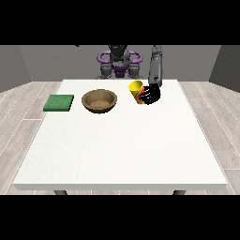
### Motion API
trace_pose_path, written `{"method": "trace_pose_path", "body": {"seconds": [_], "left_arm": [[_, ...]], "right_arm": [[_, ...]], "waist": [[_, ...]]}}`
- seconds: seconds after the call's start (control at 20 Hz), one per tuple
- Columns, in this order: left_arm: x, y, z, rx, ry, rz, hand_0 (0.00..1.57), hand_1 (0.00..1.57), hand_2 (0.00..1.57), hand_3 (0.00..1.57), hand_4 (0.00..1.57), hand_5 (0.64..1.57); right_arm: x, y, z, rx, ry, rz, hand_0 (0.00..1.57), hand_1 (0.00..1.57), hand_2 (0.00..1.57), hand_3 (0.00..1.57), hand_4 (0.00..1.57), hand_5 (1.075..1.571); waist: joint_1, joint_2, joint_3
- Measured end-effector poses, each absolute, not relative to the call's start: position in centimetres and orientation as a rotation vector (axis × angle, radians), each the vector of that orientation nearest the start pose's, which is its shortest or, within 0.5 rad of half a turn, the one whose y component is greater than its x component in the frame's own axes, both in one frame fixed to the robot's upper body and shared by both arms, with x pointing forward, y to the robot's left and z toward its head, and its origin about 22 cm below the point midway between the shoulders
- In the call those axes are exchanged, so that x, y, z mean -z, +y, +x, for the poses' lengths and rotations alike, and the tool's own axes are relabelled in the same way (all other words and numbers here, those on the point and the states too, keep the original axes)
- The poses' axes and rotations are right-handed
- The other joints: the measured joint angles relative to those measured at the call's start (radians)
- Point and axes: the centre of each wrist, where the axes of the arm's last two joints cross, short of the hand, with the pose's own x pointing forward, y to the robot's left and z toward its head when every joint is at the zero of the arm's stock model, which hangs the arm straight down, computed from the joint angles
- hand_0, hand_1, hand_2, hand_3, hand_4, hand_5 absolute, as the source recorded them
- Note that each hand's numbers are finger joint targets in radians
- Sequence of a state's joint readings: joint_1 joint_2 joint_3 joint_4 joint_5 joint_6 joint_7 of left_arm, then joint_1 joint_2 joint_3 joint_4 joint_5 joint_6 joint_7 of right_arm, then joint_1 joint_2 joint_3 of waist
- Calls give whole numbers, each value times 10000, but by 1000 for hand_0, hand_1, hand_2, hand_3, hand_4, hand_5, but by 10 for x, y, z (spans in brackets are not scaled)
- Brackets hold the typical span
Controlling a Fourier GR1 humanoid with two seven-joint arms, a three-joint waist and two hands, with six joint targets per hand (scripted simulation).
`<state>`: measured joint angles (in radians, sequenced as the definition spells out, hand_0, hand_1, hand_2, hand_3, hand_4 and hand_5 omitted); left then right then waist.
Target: Pick the cup and pour the ball into the bowl, then pick the bowl and place it on the pad
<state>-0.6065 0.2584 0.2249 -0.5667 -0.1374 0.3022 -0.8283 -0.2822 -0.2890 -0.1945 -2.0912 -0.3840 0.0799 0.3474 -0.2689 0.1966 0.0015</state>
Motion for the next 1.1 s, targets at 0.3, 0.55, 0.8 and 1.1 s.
{"method": "trace_pose_path", "body": {"seconds": [0.3,0.55,0.8,1.1], "left_arm": [[6,271,391,4117,-19269,7475,1415,1415,1571,1571,1026,1552],[-7,244,405,5149,-18771,8988,1415,1415,1571,1571,1026,1552],[-22,223,419,5813,-18290,10268,1391,1391,1571,1571,920,1561],[-28,214,427,7599,-17748,12877,1353,1353,1571,1571,842,1550]], "right_arm": [[-199,-282,251,-1404,-19855,1618,0,0,0,0,264,1562],[-193,-286,258,-1328,-19778,1715,0,0,0,0,308,1562],[-193,-281,261,-1487,-19754,1824,0,0,0,0,348,1564],[-186,-280,272,-1456,-19585,1953,0,0,0,0,360,1564]], "waist": [[118,-401,3],[31,-458,-6],[-127,-392,-8],[-109,-546,7]]}}
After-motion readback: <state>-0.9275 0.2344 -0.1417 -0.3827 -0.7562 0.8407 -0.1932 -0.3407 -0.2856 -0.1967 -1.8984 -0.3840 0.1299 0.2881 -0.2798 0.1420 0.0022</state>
